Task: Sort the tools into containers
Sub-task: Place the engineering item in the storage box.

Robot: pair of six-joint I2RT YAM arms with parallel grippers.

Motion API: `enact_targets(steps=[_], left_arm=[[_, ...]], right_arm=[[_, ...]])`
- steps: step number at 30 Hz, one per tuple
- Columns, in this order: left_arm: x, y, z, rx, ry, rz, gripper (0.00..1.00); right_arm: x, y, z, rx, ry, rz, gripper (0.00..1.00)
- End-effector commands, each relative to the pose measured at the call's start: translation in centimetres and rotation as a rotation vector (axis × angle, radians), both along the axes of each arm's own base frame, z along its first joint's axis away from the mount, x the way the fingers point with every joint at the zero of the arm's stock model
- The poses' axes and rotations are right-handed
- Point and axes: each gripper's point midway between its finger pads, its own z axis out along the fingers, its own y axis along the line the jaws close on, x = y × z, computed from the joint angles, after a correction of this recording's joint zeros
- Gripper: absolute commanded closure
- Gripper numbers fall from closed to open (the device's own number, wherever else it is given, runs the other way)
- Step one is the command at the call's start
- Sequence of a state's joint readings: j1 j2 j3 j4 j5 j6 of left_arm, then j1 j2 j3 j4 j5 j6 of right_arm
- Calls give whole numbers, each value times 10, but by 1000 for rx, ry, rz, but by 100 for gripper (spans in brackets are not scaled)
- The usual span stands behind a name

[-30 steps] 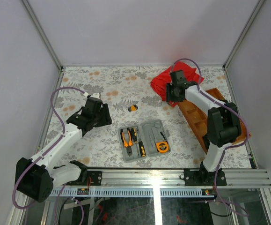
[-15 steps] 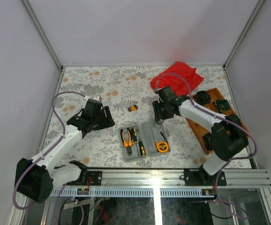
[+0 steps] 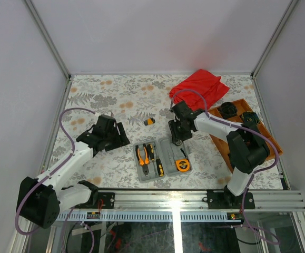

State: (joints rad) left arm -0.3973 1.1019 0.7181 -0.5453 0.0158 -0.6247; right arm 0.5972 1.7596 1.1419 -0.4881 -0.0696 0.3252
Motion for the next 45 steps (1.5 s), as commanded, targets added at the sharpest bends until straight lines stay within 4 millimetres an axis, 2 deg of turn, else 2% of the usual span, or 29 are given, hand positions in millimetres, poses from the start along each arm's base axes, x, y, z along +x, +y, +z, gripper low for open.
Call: enact_targets(steps=[1,12,24,35,41,45], left_arm=[[0,-5,2,-35,-15,-2,36],[-1,-8,3,-43,-20,-1,36],[-4,-8,2,-48,-24,-4,36],[-4,-10,4,-59,-31,-9,35],[-5,-10,1,-58,-24,-12,36],[-6,-11,0,-62,-23,-16,35]], right_arm=[[13,3,6,-21,-51,-8,57],[16,-4,-2,-93,-54,-13,49],[20,-6,17,-134,-111,-12,44],[18,-10,16,-196,-117,7,40],[19,-5,24,-164,-140,20,40],[14,6,27,-92,-138,47,45]])
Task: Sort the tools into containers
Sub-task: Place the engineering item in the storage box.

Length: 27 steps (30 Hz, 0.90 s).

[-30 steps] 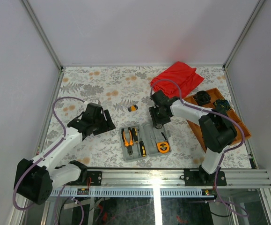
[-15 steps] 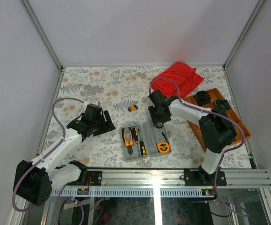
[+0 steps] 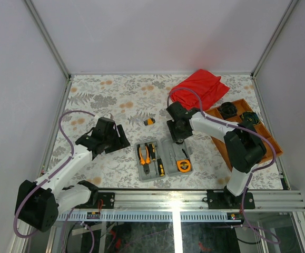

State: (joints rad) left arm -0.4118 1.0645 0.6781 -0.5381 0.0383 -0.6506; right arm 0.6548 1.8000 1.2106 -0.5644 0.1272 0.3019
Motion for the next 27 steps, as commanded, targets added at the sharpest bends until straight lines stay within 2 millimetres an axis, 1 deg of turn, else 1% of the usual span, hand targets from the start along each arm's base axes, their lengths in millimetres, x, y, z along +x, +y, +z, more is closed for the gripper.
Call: enact_targets(steps=[1,6,10,17,21,27], left_arm=[[5,-7,4,-34,-36,-9,35],[4,-9,2,-40,-32,-11,36],[3,-10,1,-42,-27,-14,36],[2,-11,-1,-41,-24,-18,35],[2,-12,-3,-39,-19,-21,35],[2,-13,-4,-36,-15,-26,36]], right_arm=[[4,20,27,105,-60,47,47],[4,22,27,112,-59,52,60],[3,24,23,119,-41,59,68],[0,26,14,119,-11,66,74],[-2,23,9,97,4,61,78],[-5,22,0,87,27,61,85]])
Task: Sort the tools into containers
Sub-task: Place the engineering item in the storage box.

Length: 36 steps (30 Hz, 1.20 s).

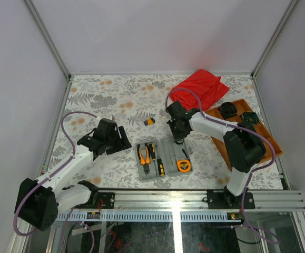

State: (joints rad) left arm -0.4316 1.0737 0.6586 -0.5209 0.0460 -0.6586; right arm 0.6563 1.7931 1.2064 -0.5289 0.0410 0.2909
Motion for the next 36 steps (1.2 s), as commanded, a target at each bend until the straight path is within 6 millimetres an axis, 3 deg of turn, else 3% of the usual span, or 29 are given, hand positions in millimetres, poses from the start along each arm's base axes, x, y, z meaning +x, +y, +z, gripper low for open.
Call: enact_targets(steps=[1,15,29,33,36], left_arm=[[7,-8,3,-30,-30,-8,36],[5,-10,1,-26,-23,-15,36],[6,-12,3,-29,-31,-19,36],[7,-13,4,-29,-35,-21,36],[8,-13,8,-33,-47,-24,36]], right_arm=[[-3,4,-4,1,13,20,86],[-9,-2,-14,-30,44,15,99],[-27,-20,-36,-107,116,11,100],[-27,-18,-30,-83,97,5,100],[-23,-7,-15,-17,68,17,96]])
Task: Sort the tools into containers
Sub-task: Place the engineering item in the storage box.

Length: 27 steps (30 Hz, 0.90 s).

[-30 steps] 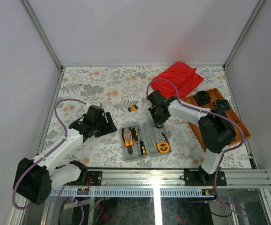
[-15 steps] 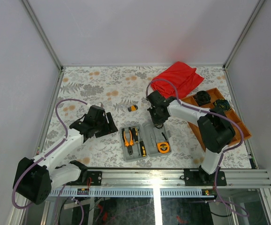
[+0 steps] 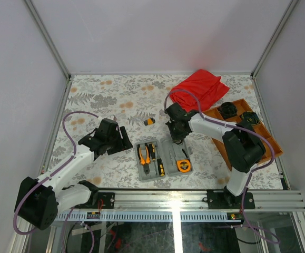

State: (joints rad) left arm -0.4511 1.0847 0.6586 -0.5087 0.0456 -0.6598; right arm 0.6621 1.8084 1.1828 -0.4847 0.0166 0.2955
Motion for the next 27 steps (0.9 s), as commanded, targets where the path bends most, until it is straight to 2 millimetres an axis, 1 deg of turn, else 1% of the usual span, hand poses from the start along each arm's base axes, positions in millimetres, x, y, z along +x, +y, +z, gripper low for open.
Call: enact_targets(steps=[1,5,7,9,12,14,16,20,24,26,27], left_arm=[[10,-9,12,-37,-56,-7,36],[16,-13,29,-52,-103,-24,35],[20,-17,40,-60,-133,-33,36],[26,-24,54,-68,-166,-45,35],[31,-38,65,-62,-193,-67,36],[34,-51,67,-63,-198,-92,36],[36,-69,69,-71,-203,-119,36],[36,-118,67,-94,-212,-202,37],[35,-169,62,-124,-211,-284,42],[35,-192,55,-124,-203,-325,44],[36,-204,55,-129,-205,-343,45]], right_arm=[[-18,-8,2,-7,44,15,93],[-6,13,38,117,-39,34,81],[-1,20,59,171,-93,38,78],[4,22,74,200,-143,30,75],[8,15,87,203,-209,-4,73],[11,3,88,171,-241,-47,74],[12,-11,84,134,-247,-90,78],[9,-32,66,127,-187,-139,84],[5,-36,54,200,-124,-147,88],[3,-33,53,251,-107,-135,89],[2,-31,52,273,-101,-125,90]])
